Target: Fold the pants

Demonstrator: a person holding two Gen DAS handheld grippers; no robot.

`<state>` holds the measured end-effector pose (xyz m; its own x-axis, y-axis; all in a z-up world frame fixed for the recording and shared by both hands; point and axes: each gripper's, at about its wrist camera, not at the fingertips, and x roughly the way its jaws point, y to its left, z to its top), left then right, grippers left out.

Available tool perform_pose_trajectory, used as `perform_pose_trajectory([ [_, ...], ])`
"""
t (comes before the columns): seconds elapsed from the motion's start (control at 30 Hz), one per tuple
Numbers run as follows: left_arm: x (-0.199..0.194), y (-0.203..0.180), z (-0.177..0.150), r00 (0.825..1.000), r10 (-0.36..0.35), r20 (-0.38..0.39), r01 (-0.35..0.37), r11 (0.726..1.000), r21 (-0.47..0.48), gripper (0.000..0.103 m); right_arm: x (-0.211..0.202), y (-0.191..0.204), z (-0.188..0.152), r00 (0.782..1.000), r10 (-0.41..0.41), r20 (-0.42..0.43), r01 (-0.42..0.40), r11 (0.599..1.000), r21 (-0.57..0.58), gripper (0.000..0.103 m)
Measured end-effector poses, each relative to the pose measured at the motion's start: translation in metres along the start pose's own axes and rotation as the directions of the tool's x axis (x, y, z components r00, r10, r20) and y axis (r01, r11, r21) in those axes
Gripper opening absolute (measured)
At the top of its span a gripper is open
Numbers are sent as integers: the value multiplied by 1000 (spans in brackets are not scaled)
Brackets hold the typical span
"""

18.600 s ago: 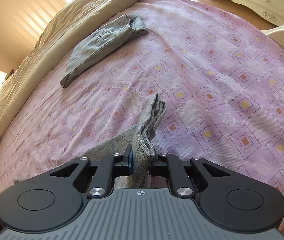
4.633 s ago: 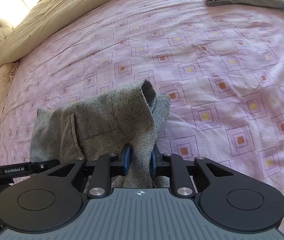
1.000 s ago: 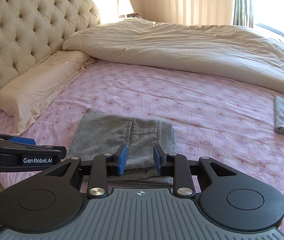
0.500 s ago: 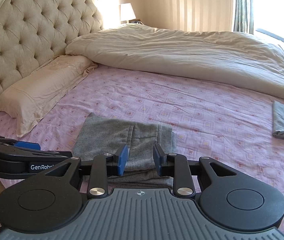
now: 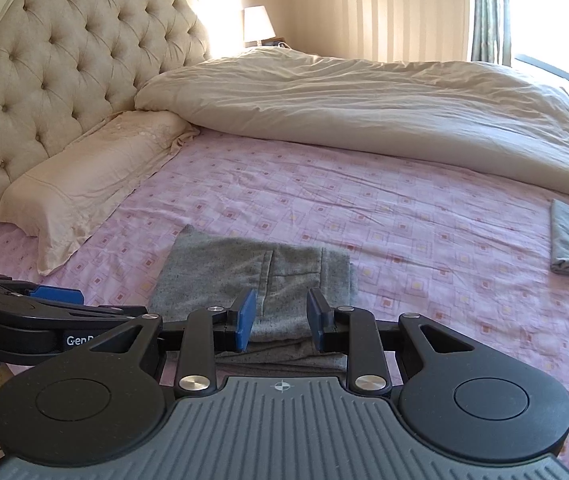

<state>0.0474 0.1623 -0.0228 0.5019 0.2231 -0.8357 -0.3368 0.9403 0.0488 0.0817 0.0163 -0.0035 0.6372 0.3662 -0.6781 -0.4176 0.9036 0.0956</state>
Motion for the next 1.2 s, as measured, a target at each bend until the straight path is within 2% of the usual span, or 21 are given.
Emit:
perform_pose_trajectory([
  [1.2,-2,-25,-3,1000,22,-2,-22,1000,19,65,2,-7,3,1000,14,3,-14,1000,18,28],
])
